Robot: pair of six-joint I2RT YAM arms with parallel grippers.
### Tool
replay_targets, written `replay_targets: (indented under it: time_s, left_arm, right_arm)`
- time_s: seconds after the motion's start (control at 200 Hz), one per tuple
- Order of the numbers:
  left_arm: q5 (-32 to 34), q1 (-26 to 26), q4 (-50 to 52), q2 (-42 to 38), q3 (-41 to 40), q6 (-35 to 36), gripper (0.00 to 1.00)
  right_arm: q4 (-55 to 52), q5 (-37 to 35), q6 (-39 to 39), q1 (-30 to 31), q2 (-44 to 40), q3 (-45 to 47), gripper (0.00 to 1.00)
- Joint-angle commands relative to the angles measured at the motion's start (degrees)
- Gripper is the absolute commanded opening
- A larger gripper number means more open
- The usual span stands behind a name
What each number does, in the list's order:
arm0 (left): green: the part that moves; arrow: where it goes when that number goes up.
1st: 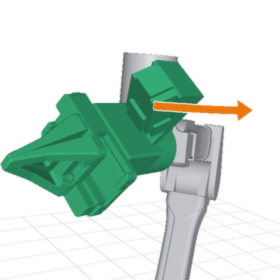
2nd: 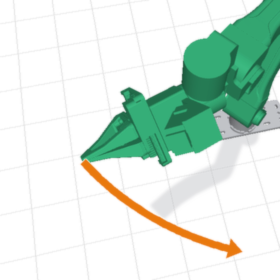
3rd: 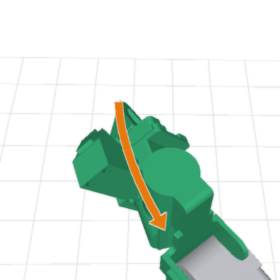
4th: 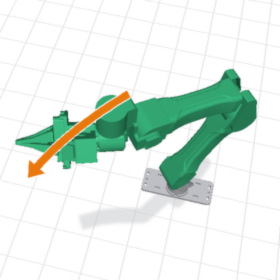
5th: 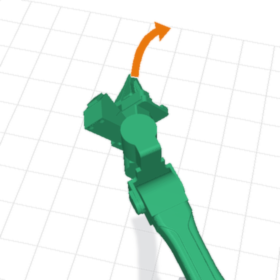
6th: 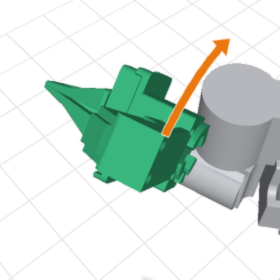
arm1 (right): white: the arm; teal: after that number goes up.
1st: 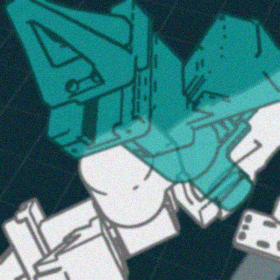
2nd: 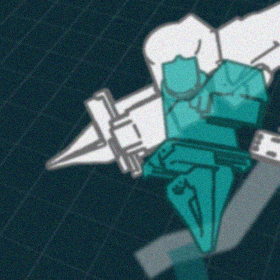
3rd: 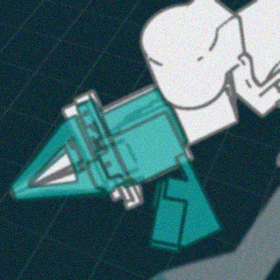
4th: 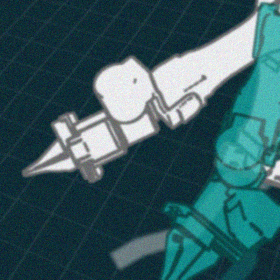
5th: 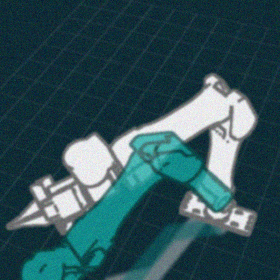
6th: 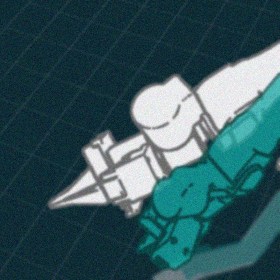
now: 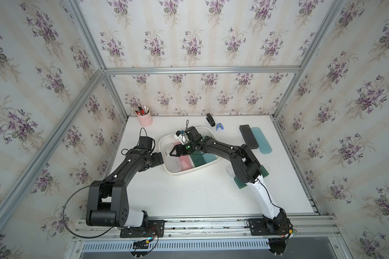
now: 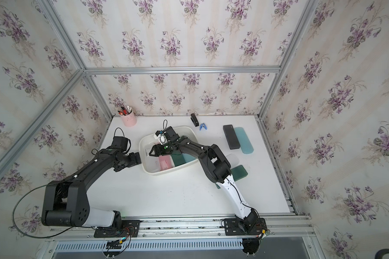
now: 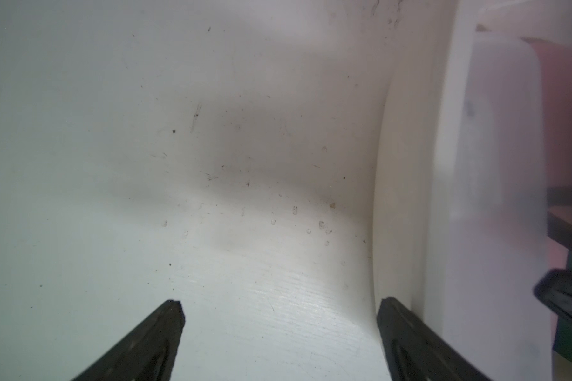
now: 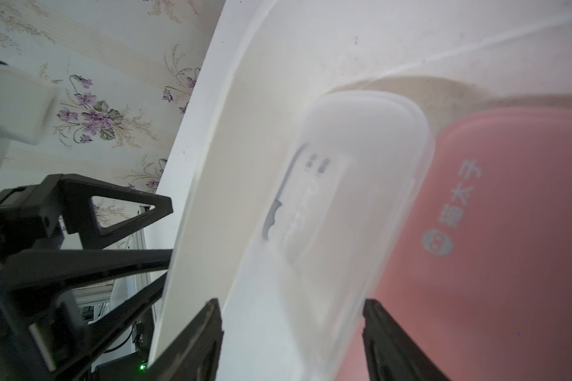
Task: Put the pencil case into the storage box
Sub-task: Adjust the pencil case in the storage box.
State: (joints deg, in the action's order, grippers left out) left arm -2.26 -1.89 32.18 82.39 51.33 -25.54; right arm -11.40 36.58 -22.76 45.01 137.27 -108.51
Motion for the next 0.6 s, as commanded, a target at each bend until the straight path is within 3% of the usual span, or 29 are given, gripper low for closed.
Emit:
replay_targets:
  time_s: [0.0,0.365,0.594]
  left_arm:
    - [-4.20,-0.13,-3.61,0.32,0.26,-0.22,0.97]
    - [-3.01,-0.11,-3.41,0.05,-0.34,0.01,0.97]
    - [-2.65,-0.13,-3.76,0.32,-0.83,-0.05,0.97]
  right_arm:
    - [4.02,5.52,-1.62,1.05,-1.42,-0.12,0.69]
    - [0.80,2.27,-1.22,1.30,-0.44,2.37,0.69]
    - [3.33,5.81,-0.98,1.31,-1.40,5.13,0.69]
